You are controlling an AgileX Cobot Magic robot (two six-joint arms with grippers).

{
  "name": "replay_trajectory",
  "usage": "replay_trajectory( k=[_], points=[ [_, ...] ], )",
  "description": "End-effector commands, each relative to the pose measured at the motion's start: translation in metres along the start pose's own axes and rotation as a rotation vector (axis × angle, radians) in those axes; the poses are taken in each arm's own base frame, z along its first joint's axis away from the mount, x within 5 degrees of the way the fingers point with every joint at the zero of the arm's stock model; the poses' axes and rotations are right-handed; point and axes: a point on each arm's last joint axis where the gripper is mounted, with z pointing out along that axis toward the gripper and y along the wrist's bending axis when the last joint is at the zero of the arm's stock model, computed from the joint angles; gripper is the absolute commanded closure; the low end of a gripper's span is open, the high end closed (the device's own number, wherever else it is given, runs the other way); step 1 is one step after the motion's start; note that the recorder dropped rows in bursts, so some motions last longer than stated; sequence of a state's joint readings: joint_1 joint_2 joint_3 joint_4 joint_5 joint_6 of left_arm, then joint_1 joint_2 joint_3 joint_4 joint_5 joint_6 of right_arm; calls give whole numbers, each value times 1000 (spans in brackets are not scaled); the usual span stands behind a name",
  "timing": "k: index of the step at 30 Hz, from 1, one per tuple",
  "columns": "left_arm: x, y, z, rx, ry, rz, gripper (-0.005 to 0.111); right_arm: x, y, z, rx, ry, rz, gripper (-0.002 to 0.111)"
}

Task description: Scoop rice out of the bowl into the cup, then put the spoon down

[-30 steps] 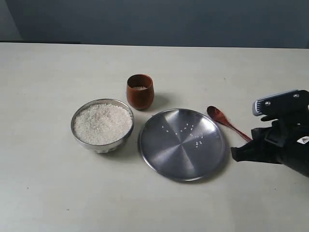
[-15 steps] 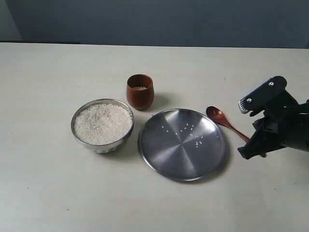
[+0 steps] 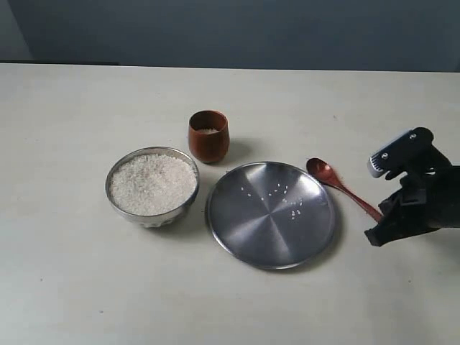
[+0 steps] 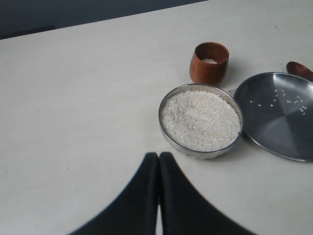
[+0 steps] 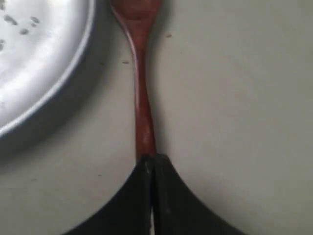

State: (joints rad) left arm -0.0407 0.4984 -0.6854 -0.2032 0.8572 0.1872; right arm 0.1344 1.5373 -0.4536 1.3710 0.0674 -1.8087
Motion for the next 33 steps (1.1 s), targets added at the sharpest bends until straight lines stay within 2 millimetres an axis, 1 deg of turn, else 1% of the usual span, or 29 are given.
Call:
replay_trajectory(
  k=[1,5,6,7,9,13,18,24,30,33],
  points=[
    [-2,1,0,-6,-13,6,106,1,-8,2,67,19,63,106],
    [-2,1,0,-6,-13,6,106,-5,-2,2,-10,-14,62,75],
    [-2,1,0,-6,-13,6,106,-5,-2,2,-12,-14,62,69],
    [-2,1,0,-6,-13,6,106,-5,-2,2,-12,-14,60,67],
    [-2,1,0,-6,-13,6,106,-5,-1,2,-21,-15,60,67],
    [-2,1,0,-6,-13,6,106,-2,0,7,-33,9,56,73],
    [-2,1,0,-6,-13,6,106,4,1,17,-41,53,53,73],
    [-2,1,0,-6,-13,6,106,10,-5,23,23,104,52,73],
    [-2,1,0,-6,-13,6,106,7,-6,25,22,99,45,73],
    [-2,1,0,-6,-13,6,106,7,-5,29,3,108,46,78]
  ],
)
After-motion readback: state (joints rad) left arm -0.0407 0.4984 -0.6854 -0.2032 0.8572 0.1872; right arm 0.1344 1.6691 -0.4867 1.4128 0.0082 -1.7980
